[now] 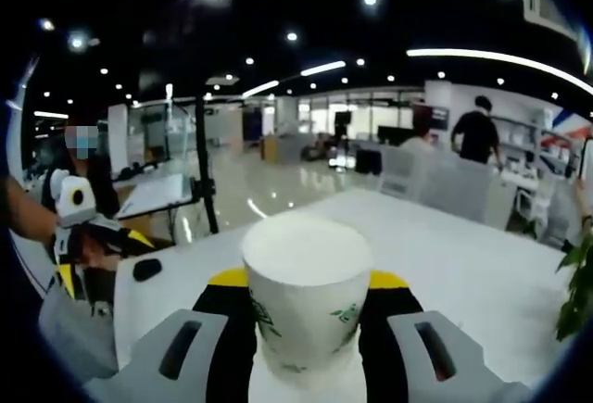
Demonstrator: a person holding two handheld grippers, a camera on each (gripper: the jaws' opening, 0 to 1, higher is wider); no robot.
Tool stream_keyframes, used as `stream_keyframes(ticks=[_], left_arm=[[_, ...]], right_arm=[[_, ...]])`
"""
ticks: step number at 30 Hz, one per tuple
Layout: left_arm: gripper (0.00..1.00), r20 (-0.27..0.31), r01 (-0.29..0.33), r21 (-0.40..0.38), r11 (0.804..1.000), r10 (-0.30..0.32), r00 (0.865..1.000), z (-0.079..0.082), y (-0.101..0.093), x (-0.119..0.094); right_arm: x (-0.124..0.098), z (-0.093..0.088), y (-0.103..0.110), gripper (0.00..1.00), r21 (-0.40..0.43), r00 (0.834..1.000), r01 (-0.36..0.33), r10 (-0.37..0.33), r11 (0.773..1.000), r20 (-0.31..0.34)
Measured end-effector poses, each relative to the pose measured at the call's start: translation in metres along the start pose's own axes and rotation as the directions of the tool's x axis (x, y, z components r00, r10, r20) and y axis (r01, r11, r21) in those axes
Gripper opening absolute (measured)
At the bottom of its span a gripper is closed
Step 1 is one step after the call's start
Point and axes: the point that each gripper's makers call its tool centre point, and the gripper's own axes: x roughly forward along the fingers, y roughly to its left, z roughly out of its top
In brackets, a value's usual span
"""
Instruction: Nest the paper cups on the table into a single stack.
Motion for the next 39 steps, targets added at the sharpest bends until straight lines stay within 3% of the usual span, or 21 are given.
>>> stream_keyframes(ticks=[26,39], left_arm=[[0.92,0.002,0.099,0.012,0.995,-0.099,0.995,0.012,-0.034,0.020],[0.88,-0.001,0.153,0.007,0.988,-0.153,0.988,0.014,-0.049,0.026]], right_arm=[[-0.029,0.002,0.065,0.40,0.027,0.993,-0.114,0.114,0.993,0.023],[-0.044,-0.001,0.103,0.41,0.040,0.974,-0.224,0.223,0.974,0.034]])
